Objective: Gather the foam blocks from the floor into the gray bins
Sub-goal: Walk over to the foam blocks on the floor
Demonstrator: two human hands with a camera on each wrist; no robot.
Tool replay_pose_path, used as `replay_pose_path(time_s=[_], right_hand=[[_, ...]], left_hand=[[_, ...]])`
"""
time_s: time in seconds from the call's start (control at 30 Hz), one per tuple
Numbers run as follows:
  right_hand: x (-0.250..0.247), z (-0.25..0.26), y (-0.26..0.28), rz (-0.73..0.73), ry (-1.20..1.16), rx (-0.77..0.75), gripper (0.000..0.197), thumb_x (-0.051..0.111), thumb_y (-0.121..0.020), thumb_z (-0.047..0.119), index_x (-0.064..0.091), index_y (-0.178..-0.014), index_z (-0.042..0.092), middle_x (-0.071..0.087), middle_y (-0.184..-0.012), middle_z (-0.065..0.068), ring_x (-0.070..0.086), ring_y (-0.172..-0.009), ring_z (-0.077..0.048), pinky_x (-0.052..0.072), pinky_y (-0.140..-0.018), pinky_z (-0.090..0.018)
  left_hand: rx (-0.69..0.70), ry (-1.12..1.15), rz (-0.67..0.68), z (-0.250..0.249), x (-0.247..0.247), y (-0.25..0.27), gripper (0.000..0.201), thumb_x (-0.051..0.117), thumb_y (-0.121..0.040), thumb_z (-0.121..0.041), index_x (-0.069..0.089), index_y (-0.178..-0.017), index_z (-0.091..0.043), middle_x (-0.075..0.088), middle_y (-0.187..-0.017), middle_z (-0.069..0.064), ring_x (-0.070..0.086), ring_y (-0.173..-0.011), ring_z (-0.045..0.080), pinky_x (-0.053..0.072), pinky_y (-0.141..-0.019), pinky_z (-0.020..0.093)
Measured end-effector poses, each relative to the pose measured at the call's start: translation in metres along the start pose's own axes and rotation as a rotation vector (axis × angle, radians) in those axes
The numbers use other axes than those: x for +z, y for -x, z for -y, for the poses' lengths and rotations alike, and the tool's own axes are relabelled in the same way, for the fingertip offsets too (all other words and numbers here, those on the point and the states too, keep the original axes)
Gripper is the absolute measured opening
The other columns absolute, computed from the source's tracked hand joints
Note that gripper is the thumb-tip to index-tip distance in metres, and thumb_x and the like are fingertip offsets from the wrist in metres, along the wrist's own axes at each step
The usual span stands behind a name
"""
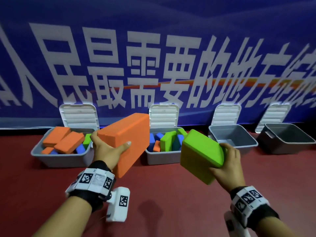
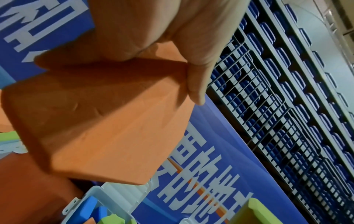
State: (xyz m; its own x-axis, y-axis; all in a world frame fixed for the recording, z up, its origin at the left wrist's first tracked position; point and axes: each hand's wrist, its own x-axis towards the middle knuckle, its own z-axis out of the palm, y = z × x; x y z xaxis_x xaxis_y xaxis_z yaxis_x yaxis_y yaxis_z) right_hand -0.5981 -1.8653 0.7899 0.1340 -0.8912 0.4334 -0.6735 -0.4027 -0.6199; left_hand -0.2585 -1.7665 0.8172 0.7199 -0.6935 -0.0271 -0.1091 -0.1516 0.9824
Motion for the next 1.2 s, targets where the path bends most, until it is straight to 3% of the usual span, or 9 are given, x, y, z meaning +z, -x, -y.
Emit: replay_pose_path(time_s=[0.23, 0.5, 0.57, 0.67, 0.8, 0.93, 1.07, 1.1, 1.2], right_hand=[[0.029, -0.094, -0.111, 0.048, -0.087, 0.073, 0.084, 0.076, -0.045, -0.013, 0.048, -0.122, 0.003, 0.045, -0.116, -0.016, 0.037, -0.105, -0.014, 0.026, -0.087, -0.011], [0.075, -0.151, -0.233, 0.087, -0.129, 0.113, 0.086, 0.090, -0.048, 0.000, 0.047, -0.122, 0.001, 0.045, -0.117, -0.020, 0.038, -0.109, -0.024, 0.029, -0.094, -0.022], [0.098, -0.160, -0.260, 0.089, -0.147, 0.135, 0.084, 0.090, -0.049, 0.002, 0.047, -0.122, 0.001, 0.045, -0.117, -0.020, 0.038, -0.110, -0.025, 0.030, -0.095, -0.025], [0.141, -0.173, -0.299, 0.108, -0.149, 0.147, 0.081, 0.086, -0.052, -0.004, 0.046, -0.122, -0.002, 0.044, -0.117, -0.023, 0.039, -0.110, -0.027, 0.027, -0.091, -0.020], [0.217, -0.186, -0.355, 0.158, -0.152, 0.219, 0.077, 0.082, -0.054, -0.007, 0.045, -0.122, -0.002, 0.044, -0.118, -0.025, 0.040, -0.113, -0.034, 0.027, -0.088, -0.021], [0.296, -0.206, -0.411, 0.197, -0.187, 0.340, 0.081, 0.075, -0.048, 0.018, 0.047, -0.122, 0.002, 0.047, -0.118, -0.023, 0.046, -0.111, -0.034, 0.032, -0.090, -0.024], [0.352, -0.221, -0.454, 0.240, -0.149, 0.539, 0.089, 0.082, -0.061, 0.009, 0.040, -0.140, 0.010, 0.041, -0.131, -0.022, 0.042, -0.118, -0.029, 0.031, -0.099, -0.029], [0.366, -0.227, -0.461, 0.238, -0.165, 0.589, 0.090, 0.081, -0.061, 0.016, 0.040, -0.140, 0.012, 0.040, -0.131, -0.022, 0.043, -0.118, -0.030, 0.032, -0.100, -0.032], [0.412, -0.263, -0.475, 0.193, -0.202, 0.698, 0.102, 0.067, -0.040, 0.046, 0.044, -0.134, 0.014, 0.045, -0.124, -0.019, 0.046, -0.113, -0.034, 0.039, -0.098, -0.045]], left_hand=[[-0.107, -0.002, -0.126, 0.001, 0.125, -0.050, 0.104, 0.086, -0.064, -0.016, 0.016, -0.141, -0.016, 0.046, -0.130, 0.009, 0.051, -0.112, 0.025, 0.040, -0.099, 0.037], [-0.231, -0.068, -0.197, 0.007, 0.187, -0.123, 0.100, 0.088, -0.060, -0.018, 0.022, -0.135, -0.015, 0.050, -0.129, 0.014, 0.053, -0.111, 0.030, 0.042, -0.099, 0.045], [-0.243, -0.061, -0.202, 0.009, 0.204, -0.151, 0.097, 0.087, -0.062, -0.018, 0.022, -0.134, -0.014, 0.050, -0.128, 0.014, 0.053, -0.107, 0.028, 0.042, -0.097, 0.043], [-0.258, -0.062, -0.203, 0.021, 0.229, -0.202, 0.095, 0.085, -0.065, -0.017, 0.022, -0.135, -0.012, 0.050, -0.126, 0.012, 0.051, -0.100, 0.023, 0.040, -0.092, 0.036], [-0.296, -0.078, -0.169, 0.054, 0.267, -0.296, 0.095, 0.085, -0.065, -0.016, 0.021, -0.135, -0.011, 0.049, -0.120, 0.008, 0.050, -0.098, 0.022, 0.039, -0.088, 0.032], [-0.427, -0.153, -0.155, 0.101, 0.299, -0.379, 0.092, 0.083, -0.066, -0.010, 0.023, -0.135, -0.008, 0.045, -0.111, 0.006, 0.047, -0.094, 0.020, 0.036, -0.082, 0.030], [-0.574, -0.280, -0.113, 0.153, 0.320, -0.448, 0.091, 0.083, -0.064, -0.004, 0.024, -0.133, -0.005, 0.046, -0.124, 0.016, 0.050, -0.106, 0.027, 0.037, -0.085, 0.031], [-0.607, -0.291, -0.105, 0.167, 0.328, -0.465, 0.093, 0.083, -0.063, -0.003, 0.024, -0.134, -0.007, 0.046, -0.128, 0.017, 0.050, -0.110, 0.030, 0.038, -0.088, 0.032], [-0.683, -0.342, -0.082, 0.214, 0.362, -0.501, 0.095, 0.083, -0.063, -0.003, 0.022, -0.136, -0.013, 0.048, -0.128, 0.017, 0.052, -0.110, 0.032, 0.041, -0.093, 0.036]])
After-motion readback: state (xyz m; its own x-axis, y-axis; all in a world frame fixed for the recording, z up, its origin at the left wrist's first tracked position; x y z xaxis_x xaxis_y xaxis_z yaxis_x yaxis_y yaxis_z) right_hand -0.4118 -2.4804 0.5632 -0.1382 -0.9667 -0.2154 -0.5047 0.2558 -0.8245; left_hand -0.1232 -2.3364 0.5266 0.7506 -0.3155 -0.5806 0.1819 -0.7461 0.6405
